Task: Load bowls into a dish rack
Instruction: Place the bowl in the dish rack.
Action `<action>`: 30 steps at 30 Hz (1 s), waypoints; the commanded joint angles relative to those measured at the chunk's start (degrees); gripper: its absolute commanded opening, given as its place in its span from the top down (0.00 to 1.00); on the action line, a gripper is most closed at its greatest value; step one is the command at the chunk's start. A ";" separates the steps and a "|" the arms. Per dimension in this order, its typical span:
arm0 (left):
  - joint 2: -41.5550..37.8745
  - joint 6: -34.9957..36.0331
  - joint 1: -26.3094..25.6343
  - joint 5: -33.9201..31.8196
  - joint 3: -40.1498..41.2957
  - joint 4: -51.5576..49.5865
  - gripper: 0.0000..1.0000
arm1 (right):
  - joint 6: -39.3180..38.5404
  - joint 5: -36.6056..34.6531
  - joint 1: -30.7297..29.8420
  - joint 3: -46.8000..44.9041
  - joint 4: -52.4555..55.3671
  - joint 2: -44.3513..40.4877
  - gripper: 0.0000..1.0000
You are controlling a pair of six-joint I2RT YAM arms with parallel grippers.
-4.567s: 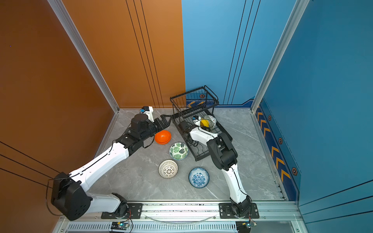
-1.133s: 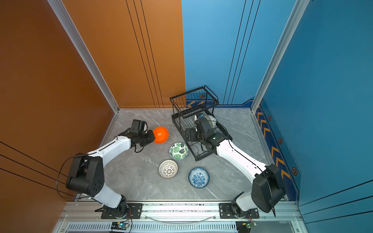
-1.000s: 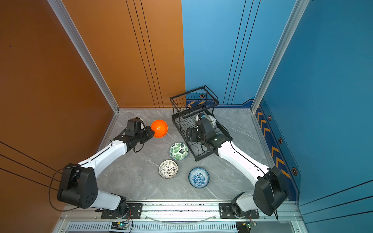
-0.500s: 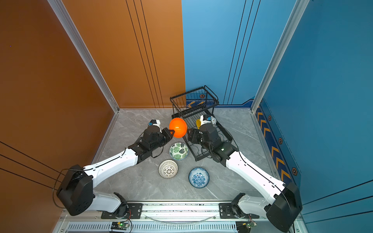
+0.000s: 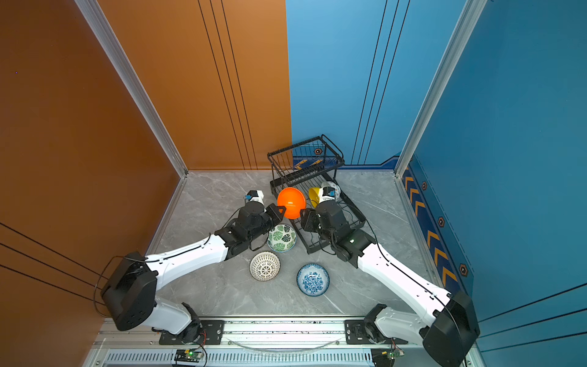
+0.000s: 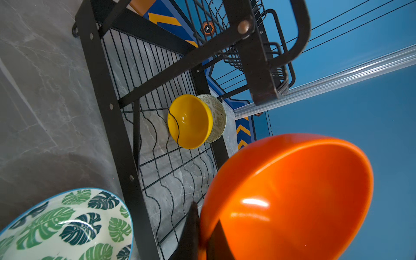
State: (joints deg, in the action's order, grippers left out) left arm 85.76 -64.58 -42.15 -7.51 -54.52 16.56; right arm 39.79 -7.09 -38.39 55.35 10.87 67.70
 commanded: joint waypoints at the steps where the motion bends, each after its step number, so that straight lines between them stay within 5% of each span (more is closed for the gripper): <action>1: 0.72 0.03 -1.41 -1.91 -2.54 3.05 1.00 | 0.95 -1.93 0.68 -1.27 -2.08 0.08 0.57; 12: 2.34 1.80 -3.99 -3.72 -4.10 3.23 1.00 | 3.95 -8.45 0.12 -6.04 -10.15 0.71 0.94; 15: 2.76 1.82 -3.94 -3.71 -4.10 3.31 0.90 | 3.89 -12.86 -1.08 -7.92 -12.42 0.21 1.00; 25: 1.16 2.40 -2.40 -2.91 -2.19 3.14 0.01 | 3.42 -27.78 -4.25 -8.04 -10.84 3.11 1.00; 30: -2.01 2.88 -1.36 -1.48 0.73 3.14 0.02 | 3.26 -32.29 -4.69 -7.52 -8.33 4.85 1.00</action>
State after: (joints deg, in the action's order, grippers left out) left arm 86.59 -62.39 -44.66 -9.82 -55.29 19.03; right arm 42.26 -33.58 -42.76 47.07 1.26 72.05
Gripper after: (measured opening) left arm 0.980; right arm 0.069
